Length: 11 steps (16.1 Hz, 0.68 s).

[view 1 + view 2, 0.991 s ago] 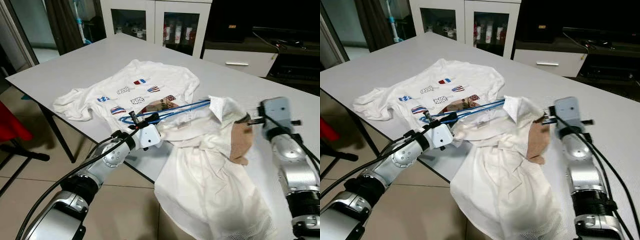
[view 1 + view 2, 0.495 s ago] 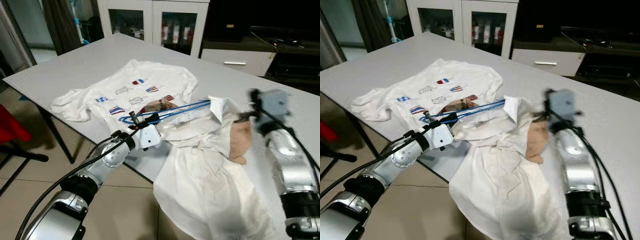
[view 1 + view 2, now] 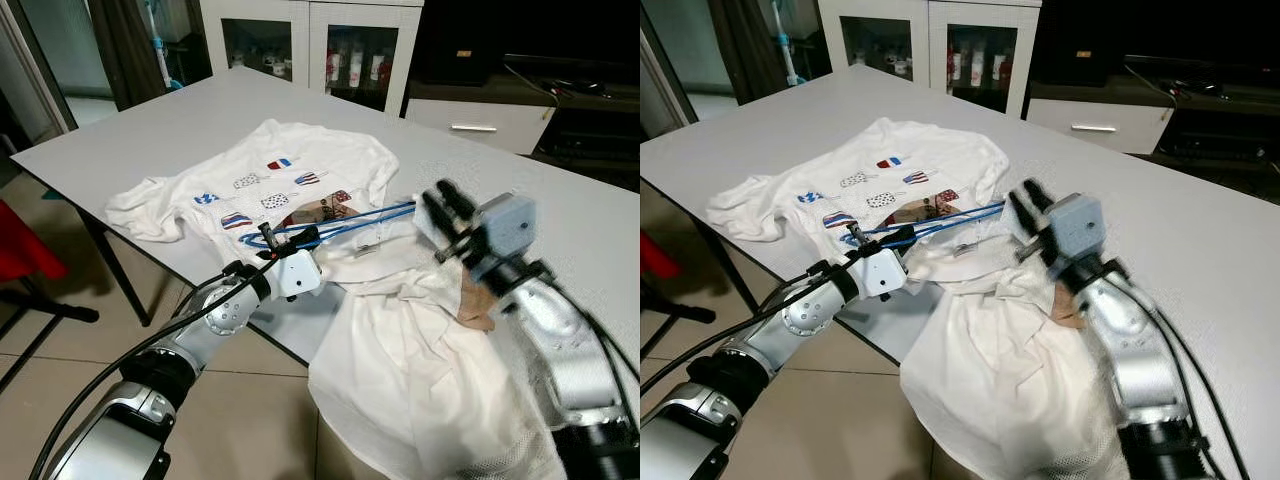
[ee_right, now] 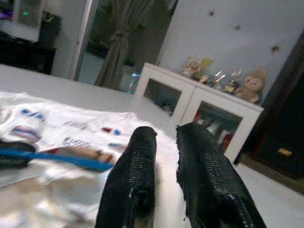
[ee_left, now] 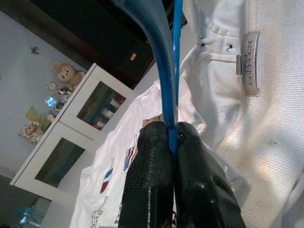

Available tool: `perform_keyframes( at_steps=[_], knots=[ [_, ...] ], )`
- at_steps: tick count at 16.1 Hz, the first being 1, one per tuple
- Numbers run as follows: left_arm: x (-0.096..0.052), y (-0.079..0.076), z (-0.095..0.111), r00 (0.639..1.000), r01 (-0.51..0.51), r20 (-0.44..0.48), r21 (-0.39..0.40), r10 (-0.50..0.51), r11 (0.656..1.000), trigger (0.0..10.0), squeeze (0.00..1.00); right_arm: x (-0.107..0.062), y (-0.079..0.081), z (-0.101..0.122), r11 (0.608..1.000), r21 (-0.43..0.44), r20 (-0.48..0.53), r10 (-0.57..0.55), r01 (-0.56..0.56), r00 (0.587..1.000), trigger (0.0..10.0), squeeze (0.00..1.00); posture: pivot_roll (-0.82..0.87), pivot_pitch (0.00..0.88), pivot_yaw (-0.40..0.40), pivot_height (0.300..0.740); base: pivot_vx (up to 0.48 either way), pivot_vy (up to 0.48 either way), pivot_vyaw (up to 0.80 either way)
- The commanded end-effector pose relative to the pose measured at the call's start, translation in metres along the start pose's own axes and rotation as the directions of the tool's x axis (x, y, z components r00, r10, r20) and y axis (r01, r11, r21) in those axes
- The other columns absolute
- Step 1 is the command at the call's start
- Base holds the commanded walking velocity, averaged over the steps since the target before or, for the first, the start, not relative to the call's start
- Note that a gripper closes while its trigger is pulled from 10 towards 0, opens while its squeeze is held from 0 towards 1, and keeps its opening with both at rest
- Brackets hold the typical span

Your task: Hang hanger

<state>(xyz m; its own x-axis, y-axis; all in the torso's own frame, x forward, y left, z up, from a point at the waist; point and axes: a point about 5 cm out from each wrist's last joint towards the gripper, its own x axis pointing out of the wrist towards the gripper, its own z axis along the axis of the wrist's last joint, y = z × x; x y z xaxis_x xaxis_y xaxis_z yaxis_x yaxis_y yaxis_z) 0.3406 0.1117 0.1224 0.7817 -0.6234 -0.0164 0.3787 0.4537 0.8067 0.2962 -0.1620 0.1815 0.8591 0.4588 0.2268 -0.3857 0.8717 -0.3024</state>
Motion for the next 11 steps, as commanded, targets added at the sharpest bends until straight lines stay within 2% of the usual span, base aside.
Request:
perform_keyframes(
  at_steps=[1,4,7,8,10,11],
  knots=[
    [0.001,-0.003,0.001,1.000,0.011,0.001,0.004,-0.011,1.000,0.0,0.00,0.000,0.002,0.005,1.000,-0.026,0.011,0.014,-0.014,1.000,10.0,0.00,0.04,0.022,-0.012,0.740,0.000,0.000,0.00],
    [0.000,-0.003,0.000,1.000,0.012,-0.001,0.004,-0.012,1.000,0.0,0.00,-0.004,0.016,0.010,0.994,-0.068,0.019,0.086,-0.084,0.996,10.0,0.00,0.04,0.023,-0.010,0.740,0.000,0.000,0.00],
    [0.000,-0.003,0.000,1.000,0.013,0.001,0.004,-0.013,1.000,0.0,0.00,-0.005,0.030,0.010,0.972,-0.220,0.010,0.090,-0.085,0.996,10.0,0.00,0.04,0.024,-0.008,0.740,0.000,0.000,0.00],
    [0.000,-0.003,0.001,1.000,0.014,0.001,0.004,-0.014,1.000,0.0,0.00,-0.005,0.032,0.011,0.970,-0.228,0.013,0.088,-0.083,0.996,10.0,0.00,0.04,0.024,-0.008,0.740,0.000,0.000,0.00],
    [0.000,-0.003,0.001,1.000,0.015,0.002,0.005,-0.015,1.000,0.0,0.00,-0.004,0.033,0.006,0.940,-0.336,-0.029,0.049,-0.056,0.998,10.0,0.00,0.04,0.023,-0.006,0.740,0.000,0.000,0.00],
    [0.000,-0.003,0.001,1.000,0.016,0.002,0.005,-0.016,1.000,0.0,0.00,-0.004,0.030,0.003,0.926,-0.376,-0.041,0.015,-0.029,0.999,10.0,0.35,0.04,0.023,-0.006,0.740,0.000,0.000,0.00]
  ],
)
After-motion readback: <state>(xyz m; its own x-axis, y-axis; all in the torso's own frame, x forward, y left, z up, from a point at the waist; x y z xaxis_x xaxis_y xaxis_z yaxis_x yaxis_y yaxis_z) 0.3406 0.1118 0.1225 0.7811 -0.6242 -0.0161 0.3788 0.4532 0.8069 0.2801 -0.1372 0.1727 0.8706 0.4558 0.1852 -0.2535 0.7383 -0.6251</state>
